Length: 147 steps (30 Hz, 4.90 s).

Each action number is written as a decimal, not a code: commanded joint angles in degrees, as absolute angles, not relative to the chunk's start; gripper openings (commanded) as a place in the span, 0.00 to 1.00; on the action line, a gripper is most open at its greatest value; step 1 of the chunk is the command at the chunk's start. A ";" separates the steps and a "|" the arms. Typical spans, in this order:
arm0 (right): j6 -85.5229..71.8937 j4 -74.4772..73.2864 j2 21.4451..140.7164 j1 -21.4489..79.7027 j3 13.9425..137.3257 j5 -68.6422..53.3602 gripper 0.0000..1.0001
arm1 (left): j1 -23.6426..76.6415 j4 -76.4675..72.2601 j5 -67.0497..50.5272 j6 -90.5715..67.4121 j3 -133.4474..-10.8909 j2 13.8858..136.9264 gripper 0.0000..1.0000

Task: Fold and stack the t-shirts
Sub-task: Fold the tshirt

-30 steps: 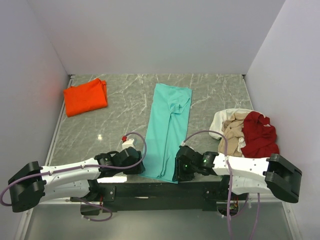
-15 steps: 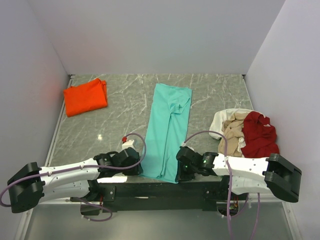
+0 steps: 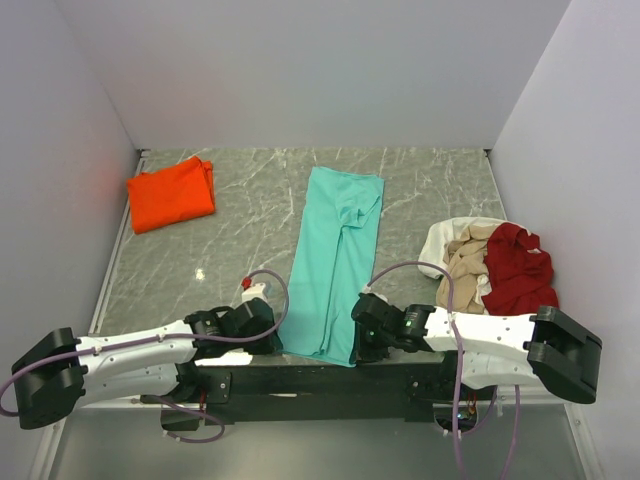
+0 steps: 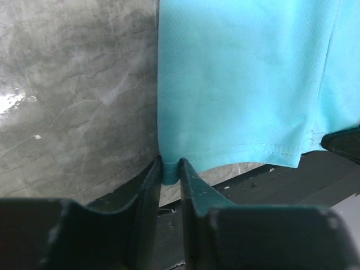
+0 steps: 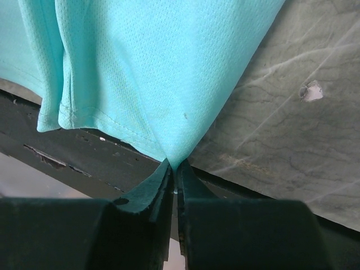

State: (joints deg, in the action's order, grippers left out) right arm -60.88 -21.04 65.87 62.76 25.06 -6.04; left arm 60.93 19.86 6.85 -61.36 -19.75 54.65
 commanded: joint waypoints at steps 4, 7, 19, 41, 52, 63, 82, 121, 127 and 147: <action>-61.26 -21.88 66.18 63.46 25.40 -4.04 0.03 | 60.91 15.29 5.45 -62.40 -18.02 54.23 0.04; -61.26 -23.37 65.57 63.63 25.75 -3.61 0.00 | 61.00 15.29 5.45 -62.75 -17.75 53.88 0.00; -63.01 -27.51 61.44 65.74 25.84 -2.90 0.00 | 65.64 14.86 5.45 -66.53 -16.96 51.59 0.01; -64.95 -43.33 52.64 68.47 36.38 10.81 0.00 | 70.23 22.07 19.51 -68.56 -28.47 47.97 0.00; -57.49 -42.63 57.30 62.14 42.62 14.68 0.00 | 65.66 13.81 19.79 -59.78 -33.48 52.55 0.00; -47.56 -43.94 58.09 51.69 50.44 15.99 0.00 | 55.38 6.86 12.84 -51.07 -37.88 56.51 0.00; -36.04 -37.44 68.99 39.03 63.19 14.06 0.00 | 40.27 -4.66 2.03 -41.22 -50.00 70.04 0.00; -25.40 -28.21 104.75 18.81 85.95 0.18 0.00 | 22.15 -12.74 -23.99 -37.79 -77.34 111.70 0.00; -25.22 -27.42 109.24 17.84 87.71 -1.23 0.00 | 21.01 -12.04 -25.84 -37.00 -80.86 116.98 0.00; -23.99 -27.96 103.99 16.17 86.16 -2.36 0.72 | 23.89 -7.39 -14.51 -34.72 -73.40 109.44 0.65</action>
State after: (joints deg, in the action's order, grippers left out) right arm -24.36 -30.09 111.42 16.29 89.30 -1.26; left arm 21.21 -7.33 -17.76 -36.84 -75.77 116.20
